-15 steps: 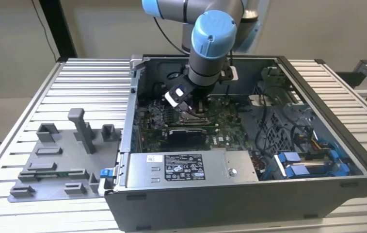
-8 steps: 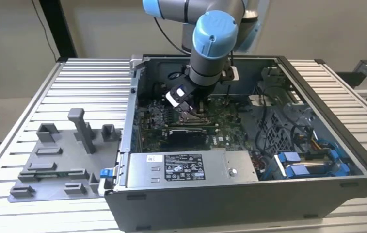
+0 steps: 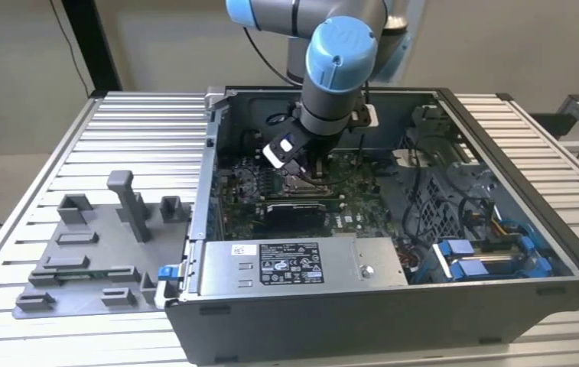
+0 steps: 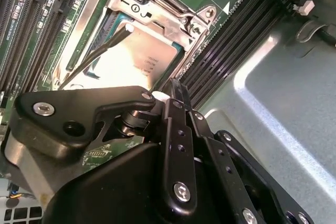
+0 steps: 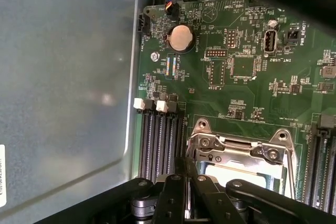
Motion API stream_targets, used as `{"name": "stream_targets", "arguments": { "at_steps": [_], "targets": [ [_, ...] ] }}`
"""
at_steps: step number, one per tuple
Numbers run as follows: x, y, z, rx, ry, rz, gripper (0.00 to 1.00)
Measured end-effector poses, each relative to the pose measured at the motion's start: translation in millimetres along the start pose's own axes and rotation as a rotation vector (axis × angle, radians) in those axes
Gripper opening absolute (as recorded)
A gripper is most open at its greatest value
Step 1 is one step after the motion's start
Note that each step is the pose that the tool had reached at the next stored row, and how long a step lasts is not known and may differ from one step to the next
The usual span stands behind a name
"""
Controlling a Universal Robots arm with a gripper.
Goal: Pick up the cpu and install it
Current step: 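Place the cpu into insertion slot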
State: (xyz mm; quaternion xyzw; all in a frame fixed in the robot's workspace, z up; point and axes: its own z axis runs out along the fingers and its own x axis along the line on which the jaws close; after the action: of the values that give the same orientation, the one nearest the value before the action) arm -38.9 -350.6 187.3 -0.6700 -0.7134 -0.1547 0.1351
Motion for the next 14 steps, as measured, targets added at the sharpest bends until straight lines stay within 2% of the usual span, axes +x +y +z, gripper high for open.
{"name": "stream_targets", "arguments": {
  "at_steps": [14],
  "targets": [
    [0.6, 1.3, -1.4, 0.0006, 0.0001, 0.0, 0.0]
  ]
}}
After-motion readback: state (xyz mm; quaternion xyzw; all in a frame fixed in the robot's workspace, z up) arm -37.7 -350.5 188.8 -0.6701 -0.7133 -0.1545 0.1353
